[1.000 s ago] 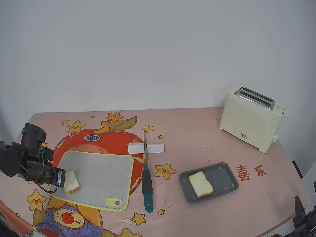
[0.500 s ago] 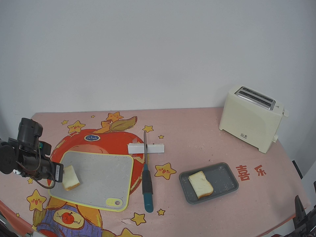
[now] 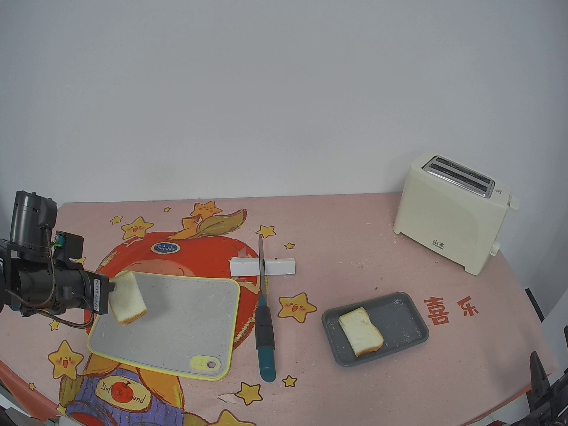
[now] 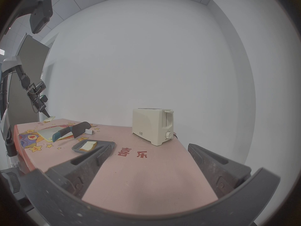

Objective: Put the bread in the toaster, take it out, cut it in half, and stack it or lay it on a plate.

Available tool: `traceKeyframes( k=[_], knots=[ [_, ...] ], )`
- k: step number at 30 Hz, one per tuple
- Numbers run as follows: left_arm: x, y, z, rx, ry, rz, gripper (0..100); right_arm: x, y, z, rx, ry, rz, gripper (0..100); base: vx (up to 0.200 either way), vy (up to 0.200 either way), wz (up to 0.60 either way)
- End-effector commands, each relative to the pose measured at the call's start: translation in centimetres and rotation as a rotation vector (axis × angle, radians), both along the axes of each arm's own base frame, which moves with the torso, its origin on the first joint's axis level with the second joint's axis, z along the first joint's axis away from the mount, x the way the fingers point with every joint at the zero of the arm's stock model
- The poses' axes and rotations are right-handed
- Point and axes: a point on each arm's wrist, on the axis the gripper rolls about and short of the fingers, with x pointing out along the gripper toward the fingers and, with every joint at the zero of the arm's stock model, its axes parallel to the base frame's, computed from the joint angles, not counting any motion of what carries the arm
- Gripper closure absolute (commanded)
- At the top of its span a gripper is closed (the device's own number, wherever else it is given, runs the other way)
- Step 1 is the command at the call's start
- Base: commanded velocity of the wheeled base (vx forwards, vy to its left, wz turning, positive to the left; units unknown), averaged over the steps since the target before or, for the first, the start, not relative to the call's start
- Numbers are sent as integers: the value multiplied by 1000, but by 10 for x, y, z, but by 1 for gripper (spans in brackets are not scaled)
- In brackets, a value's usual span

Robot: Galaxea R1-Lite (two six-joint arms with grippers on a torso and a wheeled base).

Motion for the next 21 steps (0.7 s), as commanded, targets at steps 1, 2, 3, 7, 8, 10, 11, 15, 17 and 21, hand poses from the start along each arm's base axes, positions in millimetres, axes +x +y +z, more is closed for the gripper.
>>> traceKeyframes(
  k=[1, 2, 3, 7, 8, 10, 11, 15, 17, 21],
  knots=[
    [-12, 1, 6, -41, -35, 9, 100, 1, 0, -5, -1, 12, 0, 0, 0, 0, 0],
    [-13, 2, 4, -49, -30, 19, 100, 1, 0, -5, -1, 12, 0, 0, 0, 0, 0],
    [-15, 2, 2, -57, -24, 26, 100, 1, 0, -5, -1, 12, 0, 0, 0, 0, 0],
    [-32, 4, -3, -59, -30, 23, 100, 1, 0, -5, -1, 12, 0, 0, 0, 0, 0],
    [-36, 4, -6, -57, -22, 22, 100, 1, 0, -5, -1, 12, 0, 0, 0, 0, 0],
    [-37, 5, -8, -50, -19, 22, 100, 1, 0, -5, -1, 12, 0, 0, 0, 0, 0],
    [-34, 5, -3, -52, -64, 29, 100, 1, 0, -5, -1, 12, 0, 0, 0, 0, 0],
    [-33, 4, 0, -62, -107, 23, 100, 1, 0, -5, -1, 12, 0, 0, 0, 0, 0],
    [-37, 3, -3, -67, -98, 14, 100, 1, 0, -5, -1, 12, 0, 0, 0, 0, 0],
    [-41, 5, 3, -76, -131, 22, 100, 1, 0, -5, -1, 12, 0, 0, 0, 0, 0]
  ],
)
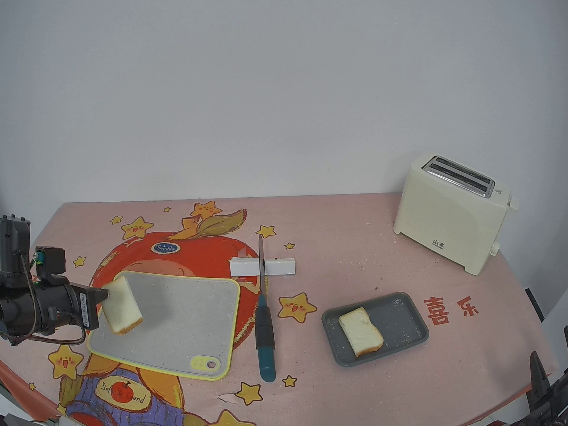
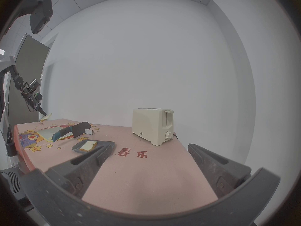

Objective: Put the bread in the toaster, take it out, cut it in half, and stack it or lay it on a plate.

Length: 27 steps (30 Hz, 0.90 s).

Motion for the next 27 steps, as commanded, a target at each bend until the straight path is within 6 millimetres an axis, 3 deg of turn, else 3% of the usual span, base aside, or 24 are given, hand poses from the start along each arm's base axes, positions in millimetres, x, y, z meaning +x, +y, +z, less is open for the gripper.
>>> traceKeyframes(
  k=[1, 10, 22, 27],
  knots=[
    [-5, 1, 5, -10, -30, 7, 100, 1, 0, -5, -1, 12, 0, 0, 0, 0, 0],
    [-5, 1, 7, -19, -42, 7, 100, 1, 0, -5, -1, 12, 0, 0, 0, -200, 0],
    [-12, 1, 16, -57, -86, 25, 100, 1, 0, -5, -1, 12, 0, 0, 200, 0, 0],
    [-12, 1, 17, -58, -89, 25, 100, 1, 0, -5, -1, 12, 0, 0, 0, -200, 0]
  ],
)
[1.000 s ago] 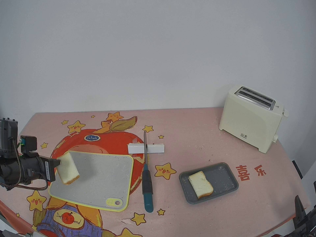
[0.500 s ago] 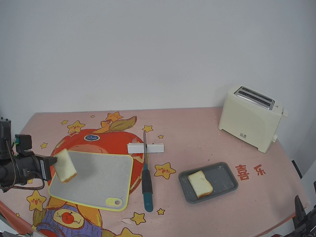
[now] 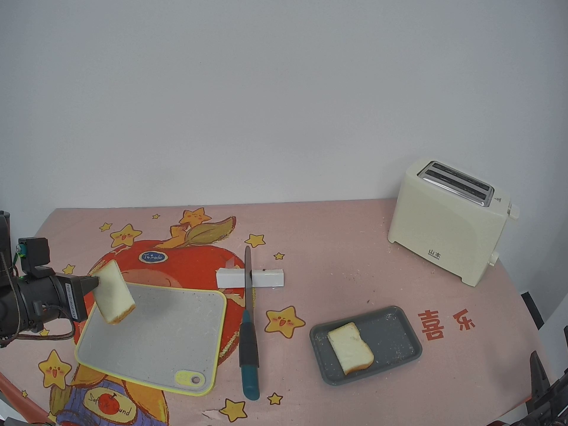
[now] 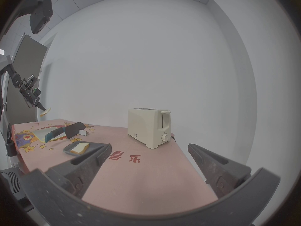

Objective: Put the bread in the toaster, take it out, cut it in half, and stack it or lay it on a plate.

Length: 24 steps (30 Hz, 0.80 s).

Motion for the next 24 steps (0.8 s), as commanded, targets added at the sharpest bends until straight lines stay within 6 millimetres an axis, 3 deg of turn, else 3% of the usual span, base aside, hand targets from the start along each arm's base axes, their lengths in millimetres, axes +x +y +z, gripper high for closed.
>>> traceKeyframes(
  k=[1, 7, 16, 24],
  knots=[
    [0, 0, 1, -2, -2, 2, 100, 1, 0, -5, -1, 12, 1, 0, 0, -200, 0],
    [-5, -1, 1, -6, -13, -15, 100, 1, 0, -5, -1, 12, 1, 0, 0, -200, 0],
    [-4, -4, 21, -122, -150, -4, 100, 1, 0, -5, -1, 12, 1, 0, 0, 0, 0],
    [-4, -6, 22, -146, -149, -48, 100, 1, 0, -5, -1, 12, 1, 0, -200, 0, 0]
  ],
)
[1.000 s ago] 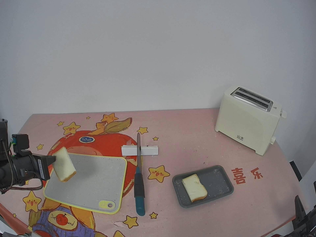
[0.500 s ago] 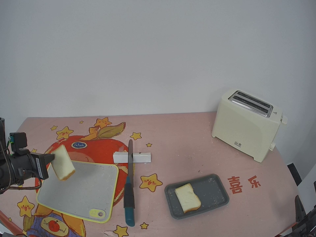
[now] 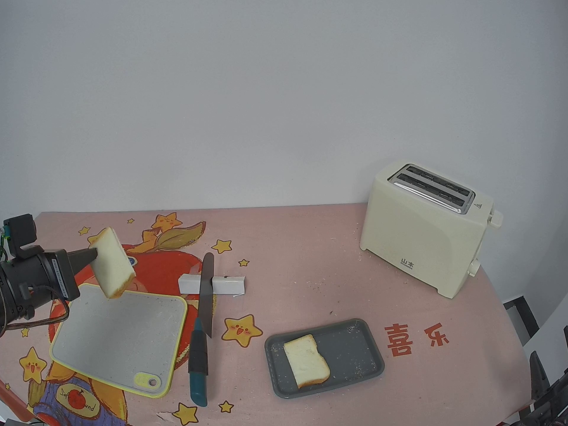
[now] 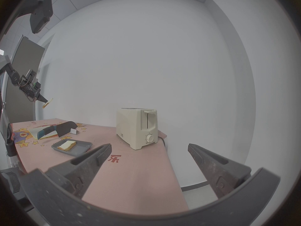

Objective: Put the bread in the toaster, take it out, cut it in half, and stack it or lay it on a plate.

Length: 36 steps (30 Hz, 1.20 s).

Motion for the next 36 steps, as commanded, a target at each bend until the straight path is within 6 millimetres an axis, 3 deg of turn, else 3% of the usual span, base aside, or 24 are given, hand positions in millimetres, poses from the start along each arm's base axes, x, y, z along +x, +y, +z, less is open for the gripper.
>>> traceKeyframes(
  k=[1, 7, 16, 36],
  knots=[
    [0, 0, -1, 0, 5, -3, 100, 1, 0, -5, 0, 13, 1, 0, -200, 0, 0],
    [0, 0, -1, 3, -2, 5, 100, 1, 0, -5, 0, 13, 1, 0, -200, 0, 0],
    [2, 1, 9, -2, -29, 15, 100, 1, 0, -5, 0, 13, 1, 0, 0, 0, 0],
    [0, 0, 5, -1, -21, 9, 100, 1, 0, -5, 0, 13, 1, 0, 0, -180, 0]
  ],
)
